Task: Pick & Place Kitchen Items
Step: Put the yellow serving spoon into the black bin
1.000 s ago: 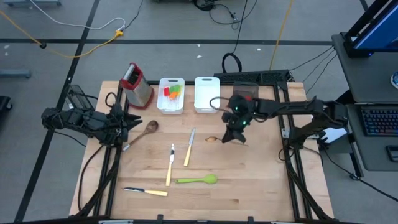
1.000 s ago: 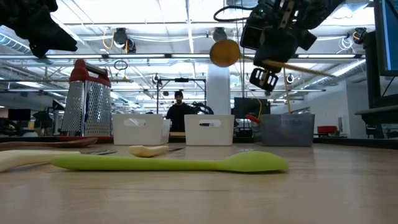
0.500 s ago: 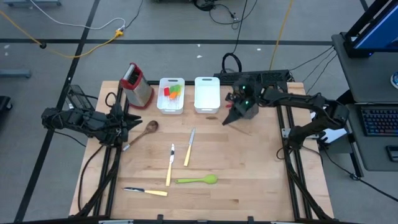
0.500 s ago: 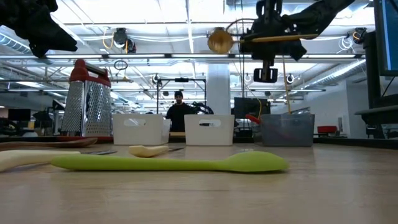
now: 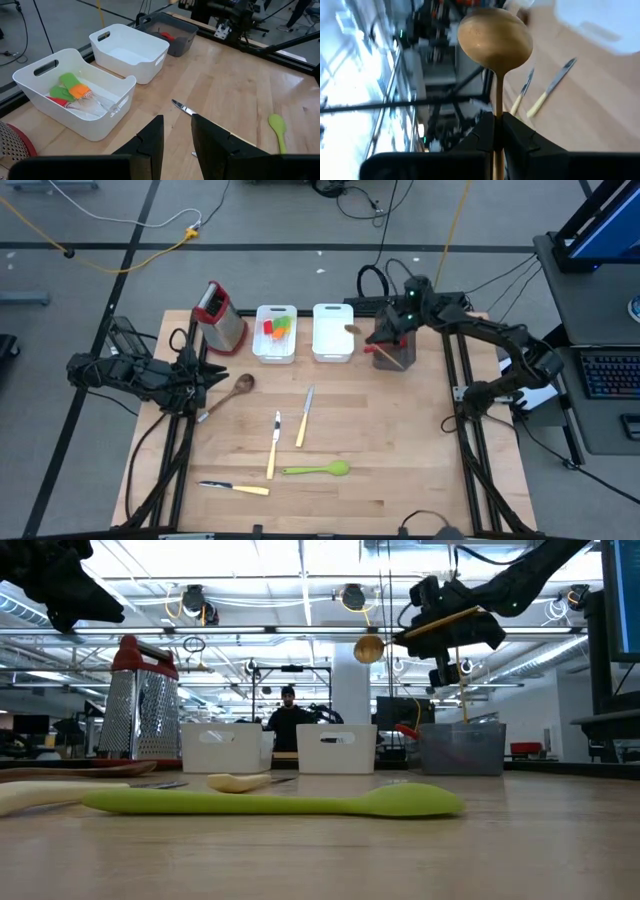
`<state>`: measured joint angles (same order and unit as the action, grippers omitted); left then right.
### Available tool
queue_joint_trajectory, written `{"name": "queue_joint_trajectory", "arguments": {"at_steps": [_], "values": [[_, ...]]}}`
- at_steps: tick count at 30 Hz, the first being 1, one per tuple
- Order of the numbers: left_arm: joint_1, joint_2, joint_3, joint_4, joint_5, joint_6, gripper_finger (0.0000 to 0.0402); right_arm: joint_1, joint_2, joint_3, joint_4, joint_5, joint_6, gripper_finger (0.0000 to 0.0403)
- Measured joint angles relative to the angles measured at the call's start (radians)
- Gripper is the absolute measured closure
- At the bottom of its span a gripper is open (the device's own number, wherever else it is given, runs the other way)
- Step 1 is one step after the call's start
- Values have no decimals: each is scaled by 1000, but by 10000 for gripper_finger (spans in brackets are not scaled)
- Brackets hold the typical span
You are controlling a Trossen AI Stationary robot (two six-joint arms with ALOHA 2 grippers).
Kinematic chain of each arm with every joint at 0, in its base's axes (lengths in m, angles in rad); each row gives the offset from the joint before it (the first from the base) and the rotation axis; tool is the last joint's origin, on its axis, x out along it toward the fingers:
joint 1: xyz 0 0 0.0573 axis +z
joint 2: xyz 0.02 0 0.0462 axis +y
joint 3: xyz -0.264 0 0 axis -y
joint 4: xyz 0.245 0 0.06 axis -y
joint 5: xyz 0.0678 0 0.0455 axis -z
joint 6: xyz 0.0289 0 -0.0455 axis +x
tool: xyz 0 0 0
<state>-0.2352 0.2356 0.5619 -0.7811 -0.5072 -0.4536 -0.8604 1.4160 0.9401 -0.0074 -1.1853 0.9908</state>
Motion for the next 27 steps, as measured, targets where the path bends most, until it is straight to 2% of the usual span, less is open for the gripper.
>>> {"name": "queue_joint_trajectory", "arguments": {"at_steps": [10,16,27], "values": [[0,0,0,0,0,2,300,-128,-8,1,-4,97,140,391],[0,0,0,0,0,7,300,-160,-68,1,-62,219,204,391],[0,0,0,0,0,6,300,-193,-225,1,-459,520,197,391]]}}
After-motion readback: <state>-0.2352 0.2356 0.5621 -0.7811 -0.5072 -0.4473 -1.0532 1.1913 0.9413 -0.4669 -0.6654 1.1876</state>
